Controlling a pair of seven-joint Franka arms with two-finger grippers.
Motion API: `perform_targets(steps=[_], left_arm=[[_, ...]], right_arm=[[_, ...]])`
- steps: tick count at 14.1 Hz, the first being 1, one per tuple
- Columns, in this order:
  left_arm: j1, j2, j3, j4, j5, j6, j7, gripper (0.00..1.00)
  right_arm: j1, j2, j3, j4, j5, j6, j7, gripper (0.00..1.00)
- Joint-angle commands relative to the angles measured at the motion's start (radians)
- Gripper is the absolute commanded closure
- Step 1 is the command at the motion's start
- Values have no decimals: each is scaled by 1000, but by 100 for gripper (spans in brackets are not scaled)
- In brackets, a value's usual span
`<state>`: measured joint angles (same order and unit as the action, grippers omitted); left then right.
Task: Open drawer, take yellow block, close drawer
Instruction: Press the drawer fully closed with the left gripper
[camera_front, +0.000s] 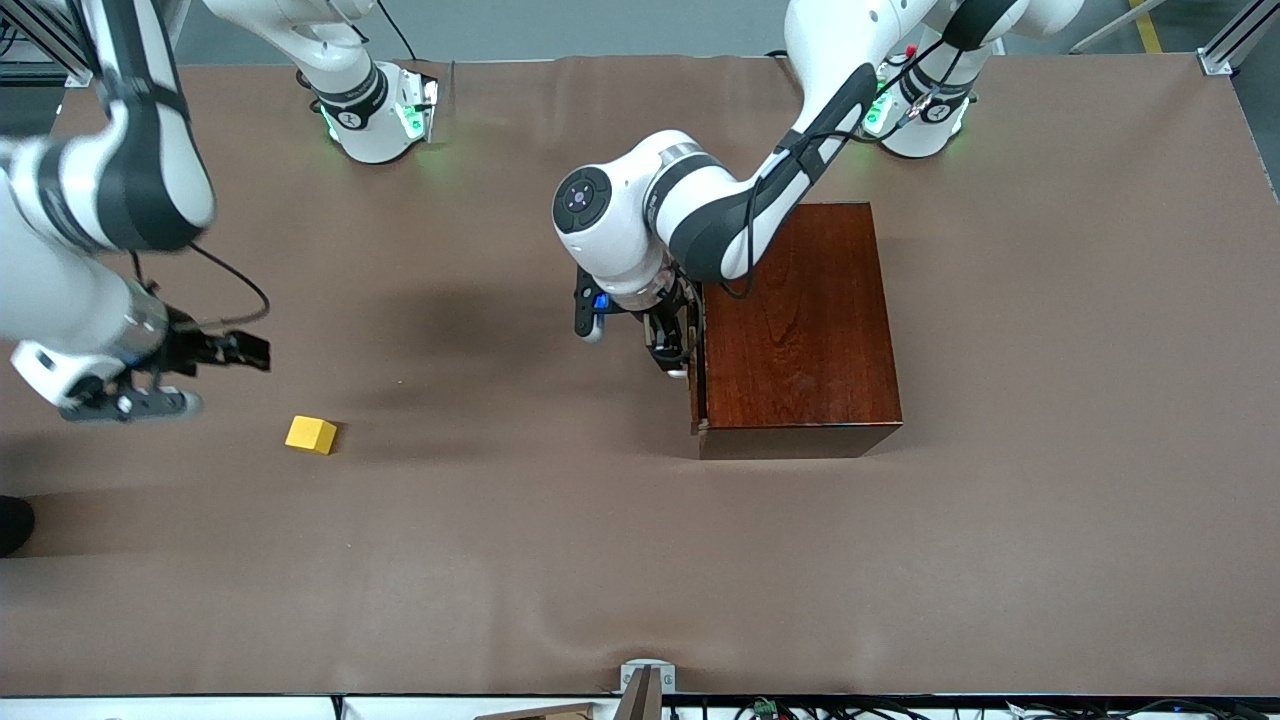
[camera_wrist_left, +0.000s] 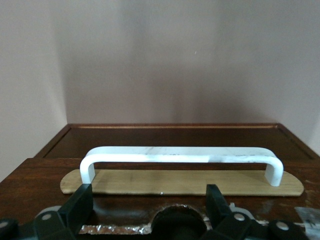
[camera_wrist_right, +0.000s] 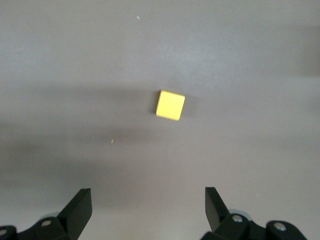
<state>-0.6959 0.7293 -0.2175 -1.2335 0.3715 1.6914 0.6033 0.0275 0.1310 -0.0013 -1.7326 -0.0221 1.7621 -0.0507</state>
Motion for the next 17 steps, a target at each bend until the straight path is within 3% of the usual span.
perform_targets(steps=[1,4,7,9,13,17], left_arm=[[12,-13,-3,-27,41,-41,9,0],[10,-5,-3,-21,37,-38,1,0],[10,-25,-17,3,29,58,-119,0],[10,-94,-20,8,24,73,-271,0],[59,-273,-3,-1,-89,1,-661,0],[200,-422,-2,-20,-115,-168,-734,0]], right_arm=[[40,-70,1,57,-5,-140,8,0],[38,-59,-3,233,-2,-309,12,0],[28,-60,-9,255,5,-345,31,0],[-23,-60,-16,261,63,-357,43,0],[-24,-61,1,269,53,-354,52,0],[-37,-59,0,265,56,-319,52,0]])
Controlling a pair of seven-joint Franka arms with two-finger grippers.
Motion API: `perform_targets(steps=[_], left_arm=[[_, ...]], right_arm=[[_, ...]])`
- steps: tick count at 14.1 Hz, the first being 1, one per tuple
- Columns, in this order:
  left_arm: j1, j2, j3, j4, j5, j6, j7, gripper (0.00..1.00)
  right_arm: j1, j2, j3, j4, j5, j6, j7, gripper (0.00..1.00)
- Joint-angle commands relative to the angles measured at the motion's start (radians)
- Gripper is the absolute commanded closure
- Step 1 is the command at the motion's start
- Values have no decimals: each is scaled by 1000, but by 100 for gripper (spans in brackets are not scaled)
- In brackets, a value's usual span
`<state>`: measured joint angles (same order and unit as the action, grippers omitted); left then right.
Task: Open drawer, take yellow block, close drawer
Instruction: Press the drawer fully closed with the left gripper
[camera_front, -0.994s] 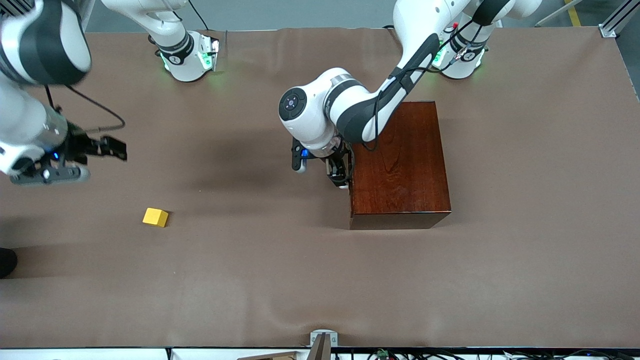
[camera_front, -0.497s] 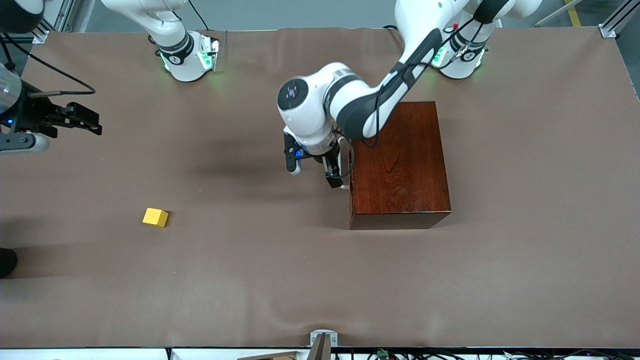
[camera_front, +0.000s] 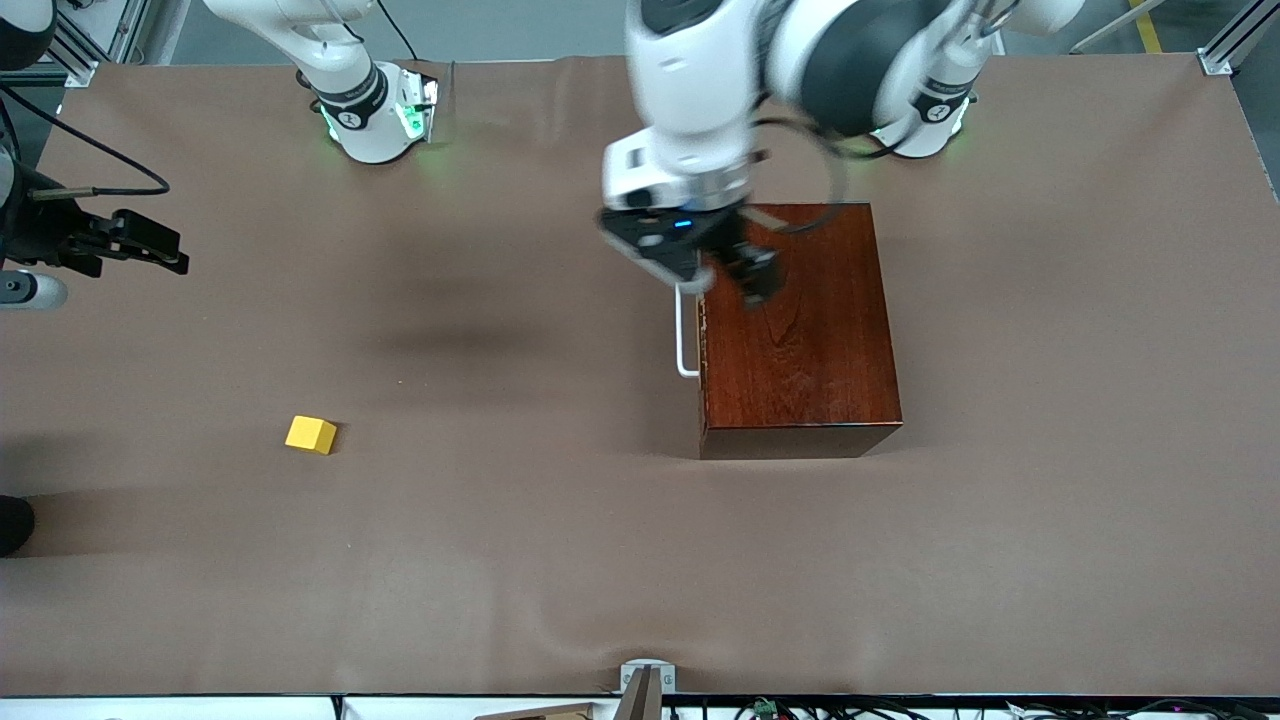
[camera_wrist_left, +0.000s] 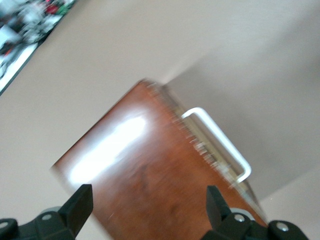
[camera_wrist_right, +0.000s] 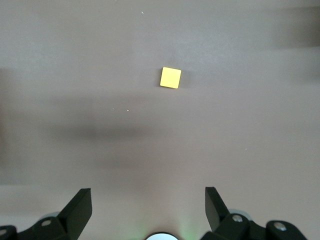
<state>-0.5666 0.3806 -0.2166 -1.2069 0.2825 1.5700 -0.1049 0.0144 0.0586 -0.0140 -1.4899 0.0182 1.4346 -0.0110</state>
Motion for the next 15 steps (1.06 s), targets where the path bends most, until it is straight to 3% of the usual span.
perform_targets(steps=[1,4,8,10,13,15], left_arm=[[123,-95,-3,-46,-37,-94,-26,0],[322,-163,-6,-59,-185,-136,-10,0],[497,-241,-7,-164,-218,-119,130,0],[545,-265,17,-218,-229,-69,181,0],[527,-295,175,-311,-354,13,179,0],[524,-308,192,-336,-356,24,154,0]], right_arm=[[-37,13,14,17,17,26,14,0],[-27,4,0,19,8,3,34,0],[-13,7,-14,17,3,6,62,0],[-5,6,-6,16,-27,7,54,0],[-5,9,-6,22,-29,24,52,0],[-11,10,-9,25,-27,33,45,0]])
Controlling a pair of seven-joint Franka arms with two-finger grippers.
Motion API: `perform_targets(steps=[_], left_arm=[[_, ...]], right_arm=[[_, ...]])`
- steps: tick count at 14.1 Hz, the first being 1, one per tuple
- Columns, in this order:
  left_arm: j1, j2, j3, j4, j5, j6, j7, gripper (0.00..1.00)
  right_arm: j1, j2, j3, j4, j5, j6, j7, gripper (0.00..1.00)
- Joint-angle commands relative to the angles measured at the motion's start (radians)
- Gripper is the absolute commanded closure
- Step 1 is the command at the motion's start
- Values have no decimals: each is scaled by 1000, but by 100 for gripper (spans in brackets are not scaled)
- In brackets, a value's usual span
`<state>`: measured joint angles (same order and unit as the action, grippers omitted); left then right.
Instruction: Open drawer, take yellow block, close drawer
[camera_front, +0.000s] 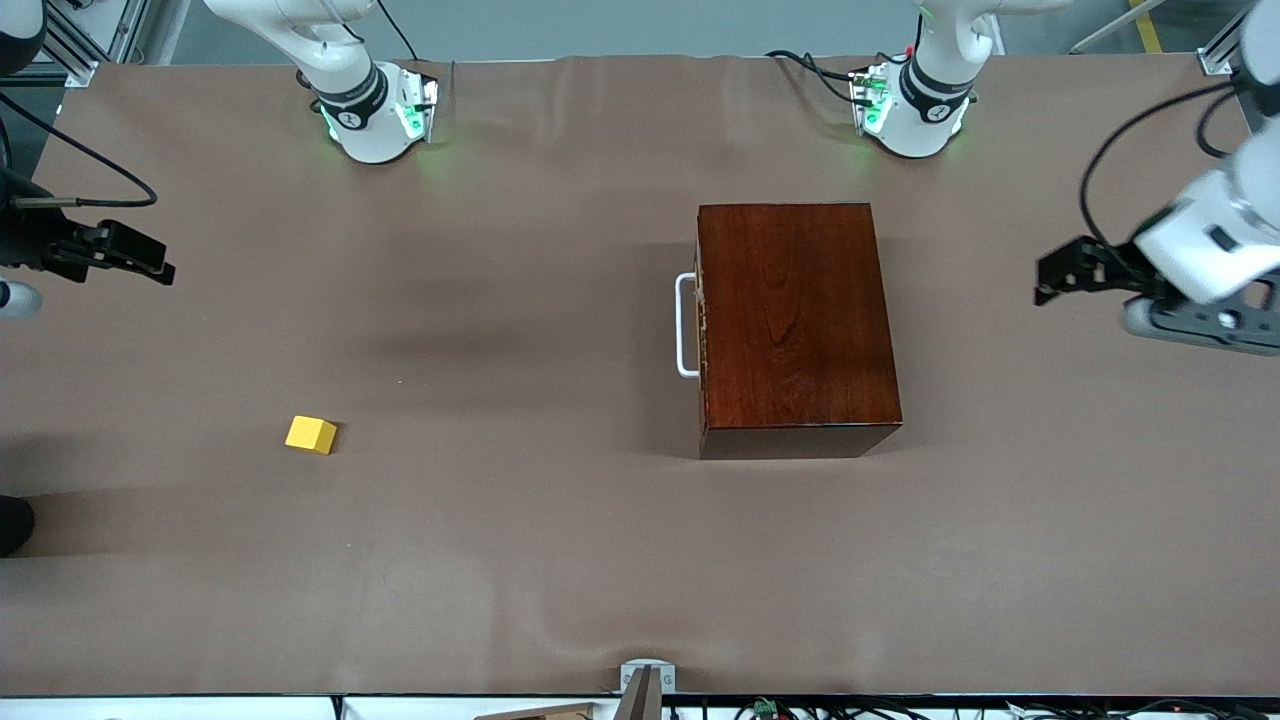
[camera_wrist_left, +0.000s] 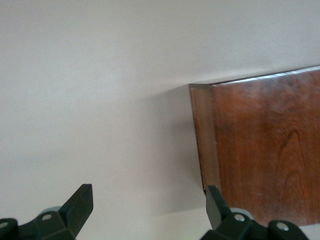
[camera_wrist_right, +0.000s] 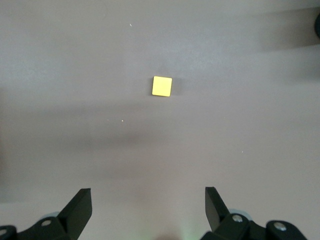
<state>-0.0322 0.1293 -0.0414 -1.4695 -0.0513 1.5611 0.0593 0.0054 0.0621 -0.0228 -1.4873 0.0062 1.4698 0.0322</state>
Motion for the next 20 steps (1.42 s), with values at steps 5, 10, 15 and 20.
perform_targets(steps=[5,10,15,20], left_arm=[[-38,-66,6,-74,27,43,-67,0],[-37,-70,6,-71,27,33,-65,0],[-29,-69,6,-68,27,31,-67,0],[-28,-68,8,-68,28,31,-59,0]], right_arm=[[8,11,4,21,-26,-2,15,0],[18,11,4,16,-18,33,15,0],[13,11,3,10,-26,30,14,0],[11,11,3,10,-26,30,15,0]])
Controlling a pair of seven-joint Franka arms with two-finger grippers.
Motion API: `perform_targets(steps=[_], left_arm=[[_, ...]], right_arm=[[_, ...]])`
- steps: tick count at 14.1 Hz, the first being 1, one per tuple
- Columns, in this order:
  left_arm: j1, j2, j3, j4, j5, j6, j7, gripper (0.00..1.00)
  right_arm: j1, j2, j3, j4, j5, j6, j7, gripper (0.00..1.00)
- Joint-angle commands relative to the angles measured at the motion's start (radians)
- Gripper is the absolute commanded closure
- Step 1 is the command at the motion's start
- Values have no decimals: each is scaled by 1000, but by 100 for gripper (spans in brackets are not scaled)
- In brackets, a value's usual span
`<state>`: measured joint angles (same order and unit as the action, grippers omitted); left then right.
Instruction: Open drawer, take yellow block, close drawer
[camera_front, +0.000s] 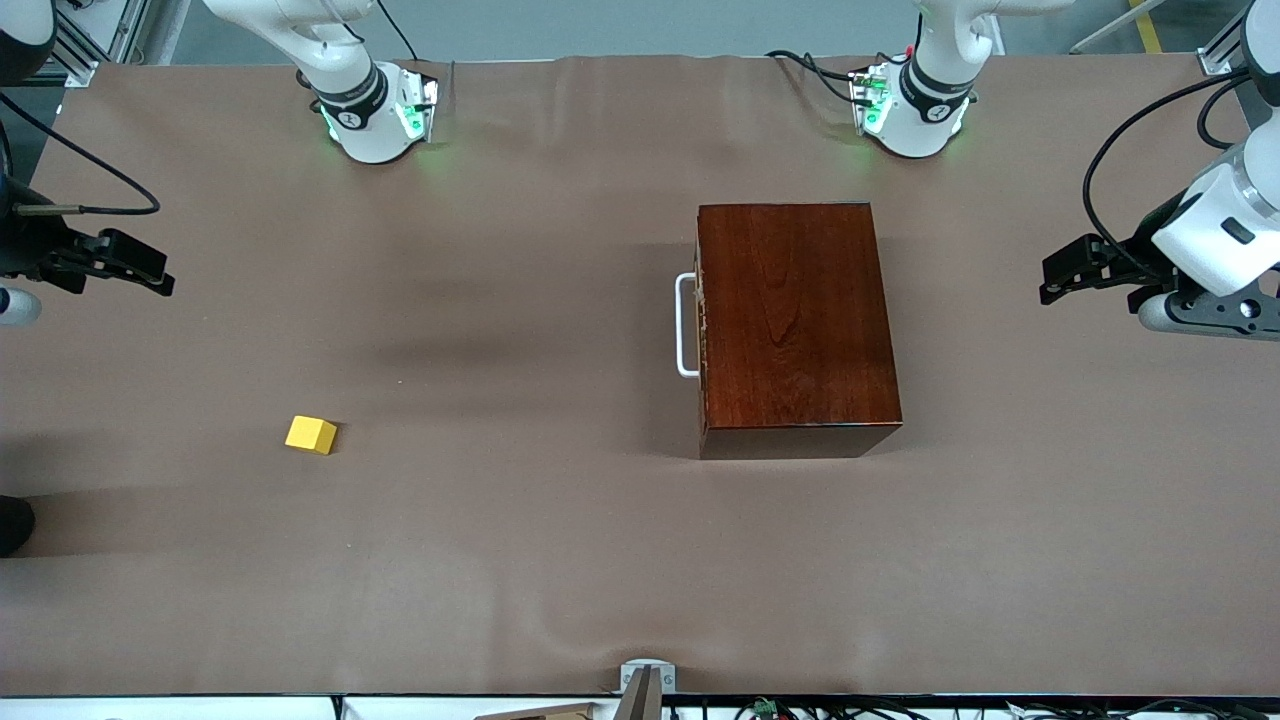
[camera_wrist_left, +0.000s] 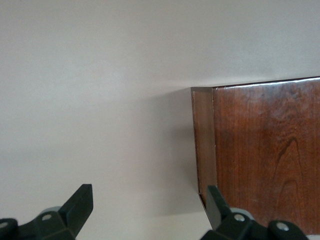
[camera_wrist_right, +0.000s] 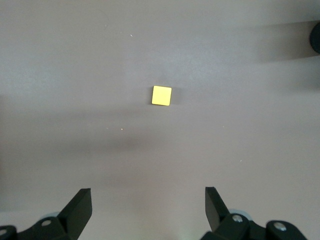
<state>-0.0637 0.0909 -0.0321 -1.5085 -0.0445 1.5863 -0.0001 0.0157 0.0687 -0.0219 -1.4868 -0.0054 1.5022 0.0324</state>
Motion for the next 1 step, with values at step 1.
perform_targets(steps=[1], left_arm=[[4,-30,0,-29,23,6,5,0]], right_arm=[[0,5,2,10,-15,0,15,0]])
